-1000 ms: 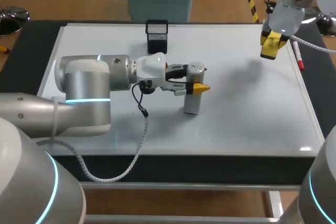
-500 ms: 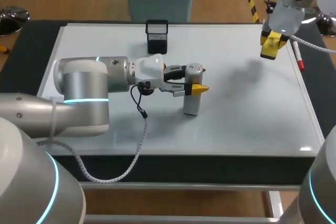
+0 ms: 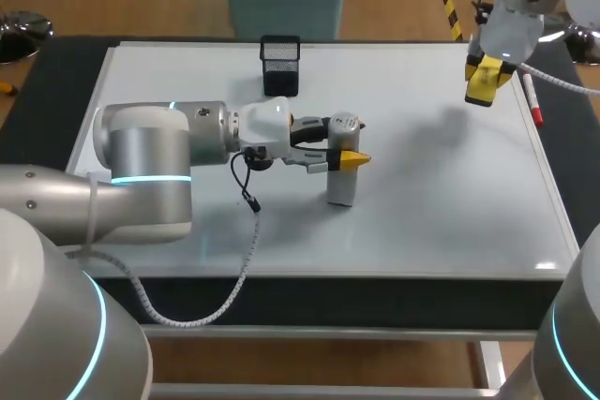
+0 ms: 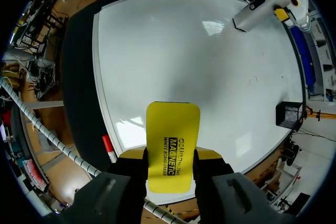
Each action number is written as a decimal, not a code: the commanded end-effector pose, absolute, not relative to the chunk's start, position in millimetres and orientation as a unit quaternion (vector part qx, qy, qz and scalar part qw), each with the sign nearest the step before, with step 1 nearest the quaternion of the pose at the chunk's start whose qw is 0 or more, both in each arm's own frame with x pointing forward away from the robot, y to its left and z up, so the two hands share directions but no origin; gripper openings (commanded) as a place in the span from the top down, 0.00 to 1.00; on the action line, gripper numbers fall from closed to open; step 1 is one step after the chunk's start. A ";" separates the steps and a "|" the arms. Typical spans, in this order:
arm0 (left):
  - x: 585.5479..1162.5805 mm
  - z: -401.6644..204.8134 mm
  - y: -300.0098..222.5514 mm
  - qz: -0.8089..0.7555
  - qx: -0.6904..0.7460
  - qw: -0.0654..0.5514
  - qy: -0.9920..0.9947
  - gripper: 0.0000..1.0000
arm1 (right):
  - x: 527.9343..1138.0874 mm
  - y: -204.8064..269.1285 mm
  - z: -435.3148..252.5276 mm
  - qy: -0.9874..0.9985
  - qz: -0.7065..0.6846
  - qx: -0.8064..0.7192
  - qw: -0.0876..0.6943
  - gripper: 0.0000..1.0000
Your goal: Pick up the inspection probe, press it on each red-marked spot on the whiteboard one by one, put down the probe, pick up the eraser, and wipe off all the red marks.
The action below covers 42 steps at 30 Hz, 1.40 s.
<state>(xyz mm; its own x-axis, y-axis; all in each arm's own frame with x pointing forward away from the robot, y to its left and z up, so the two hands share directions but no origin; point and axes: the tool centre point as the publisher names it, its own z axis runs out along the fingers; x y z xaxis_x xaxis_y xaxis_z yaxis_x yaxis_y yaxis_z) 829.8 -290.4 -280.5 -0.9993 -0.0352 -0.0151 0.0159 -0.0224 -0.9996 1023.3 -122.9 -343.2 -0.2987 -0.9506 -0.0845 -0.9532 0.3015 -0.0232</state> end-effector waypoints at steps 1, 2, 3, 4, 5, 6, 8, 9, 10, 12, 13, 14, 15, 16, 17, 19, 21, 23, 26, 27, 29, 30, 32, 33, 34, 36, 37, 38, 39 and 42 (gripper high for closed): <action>828.2 -277.8 -290.3 -0.715 -0.009 0.020 0.699 1.00 | 1023.7 -123.5 -342.5 0.805 0.014 -0.592 0.040 1.00; 828.4 -276.8 -290.7 -0.715 -0.008 0.021 0.699 1.00 | 1023.7 -123.5 -342.5 0.805 0.014 -0.592 0.040 1.00; 828.2 -275.7 -291.0 -0.715 -0.007 0.021 0.699 1.00 | 1023.7 -123.5 -342.5 0.805 0.014 -0.592 0.040 1.00; 827.3 -273.7 -290.7 -0.715 -0.007 0.022 0.699 1.00 | 1023.7 -123.5 -342.5 0.805 0.014 -0.592 0.040 1.00; 826.4 -270.9 -289.2 -0.714 -0.007 0.022 0.700 1.00 | 1023.7 -123.5 -342.5 0.805 0.014 -0.592 0.040 1.00; 825.5 -267.1 -286.8 -0.715 -0.011 0.017 0.699 1.00 | 1023.7 -123.5 -342.5 0.805 0.014 -0.592 0.040 1.00; 826.6 -256.3 -279.8 -0.715 -0.010 0.011 0.699 1.00 | 1023.7 -123.5 -342.5 0.805 0.014 -0.592 0.040 1.00; 826.8 -249.9 -275.8 -0.712 -0.003 0.015 0.702 1.00 | 1023.7 -123.5 -342.5 0.805 0.014 -0.592 0.040 1.00; 827.5 -243.9 -271.1 -0.712 0.000 0.016 0.702 1.00 | 1023.7 -123.5 -342.5 0.805 0.014 -0.592 0.040 1.00; 830.5 -233.2 -258.9 -0.713 0.002 0.024 0.701 1.00 | 1023.7 -123.5 -342.5 0.805 0.014 -0.592 0.040 1.00; 832.4 -228.7 -251.8 -0.713 0.001 0.028 0.701 1.00 | 1023.7 -123.5 -342.5 0.805 0.014 -0.592 0.040 1.00; 834.8 -224.8 -243.6 -0.714 -0.001 0.033 0.699 1.00 | 1023.7 -123.5 -342.5 0.805 0.014 -0.592 0.040 1.00; 837.1 -222.0 -235.8 -0.712 -0.004 0.040 0.701 1.00 | 1023.7 -123.5 -342.5 0.805 0.014 -0.592 0.040 1.00; 839.8 -219.6 -227.7 -0.711 -0.006 0.045 0.702 1.00 | 1023.7 -123.5 -342.5 0.805 0.014 -0.592 0.040 1.00; 842.9 -217.7 -218.7 -0.713 -0.013 0.043 0.700 1.00 | 1023.7 -123.5 -342.5 0.805 0.014 -0.592 0.040 1.00; 848.9 -214.9 -202.2 -0.710 -0.022 0.051 0.702 1.00 | 1023.7 -123.5 -342.5 0.805 0.014 -0.592 0.040 1.00; 855.0 -212.6 -185.4 -0.708 -0.031 0.058 0.703 1.00 | 1023.7 -123.5 -342.5 0.805 0.014 -0.592 0.040 1.00; 861.7 -210.9 -166.9 -0.708 -0.040 0.069 0.701 1.00 | 1023.7 -123.5 -342.5 0.805 0.014 -0.592 0.040 1.00; 870.9 -209.7 -140.9 -0.709 -0.046 0.075 0.700 1.00 | 1023.7 -123.5 -342.5 0.805 0.014 -0.592 0.040 1.00; 874.4 -209.9 -132.5 -0.710 -0.048 0.074 0.698 1.00 | 1023.7 -123.5 -342.5 0.805 0.014 -0.592 0.040 1.00; 882.1 -210.1 -115.4 -0.713 -0.047 0.072 0.695 1.00 | 1023.7 -123.5 -342.5 0.805 0.014 -0.592 0.040 1.00; 885.8 -210.3 -107.0 -0.711 -0.053 0.078 0.697 1.00 | 1023.7 -123.5 -342.5 0.805 0.014 -0.592 0.040 1.00; 893.7 -210.1 -89.1 -0.715 -0.056 0.082 0.692 1.00 | 1023.7 -123.5 -342.5 0.805 0.014 -0.592 0.040 1.00; 897.5 -210.1 -80.6 -0.712 -0.058 0.086 0.695 1.00 | 1023.7 -123.5 -342.5 0.805 0.014 -0.592 0.040 1.00; 901.3 -210.6 -73.3 -0.710 -0.058 0.086 0.697 1.00 | 1023.7 -123.5 -342.5 0.805 0.014 -0.592 0.040 1.00; 910.0 -212.6 -56.8 -0.712 -0.061 0.086 0.695 1.00 | 1023.7 -123.5 -342.5 0.805 0.014 -0.592 0.040 1.00; 912.7 -213.5 -51.6 -0.712 -0.061 0.086 0.694 1.00 | 1023.7 -123.5 -342.5 0.805 0.014 -0.592 0.040 1.00; 917.2 -215.0 -44.0 -0.714 -0.062 0.085 0.693 1.00 | 1023.7 -123.5 -342.5 0.805 0.014 -0.592 0.040 1.00; 922.3 -216.4 -35.2 -0.721 -0.058 0.082 0.686 1.00 | 1023.7 -123.5 -342.5 0.805 0.014 -0.592 0.040 1.00; 933.4 -219.8 -18.0 -0.717 -0.059 0.081 0.690 1.00 | 1023.7 -123.5 -342.5 0.805 0.014 -0.592 0.040 1.00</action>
<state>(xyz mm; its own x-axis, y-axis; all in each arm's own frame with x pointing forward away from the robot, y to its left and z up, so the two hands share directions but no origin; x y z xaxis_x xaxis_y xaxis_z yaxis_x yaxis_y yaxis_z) 927.2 -49.7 -215.9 -0.9677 -0.2502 -0.0305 0.0375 -0.0235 -0.9990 1023.3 -122.9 -343.3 -0.2987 -0.9506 -0.0845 -0.9532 0.3015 -0.0233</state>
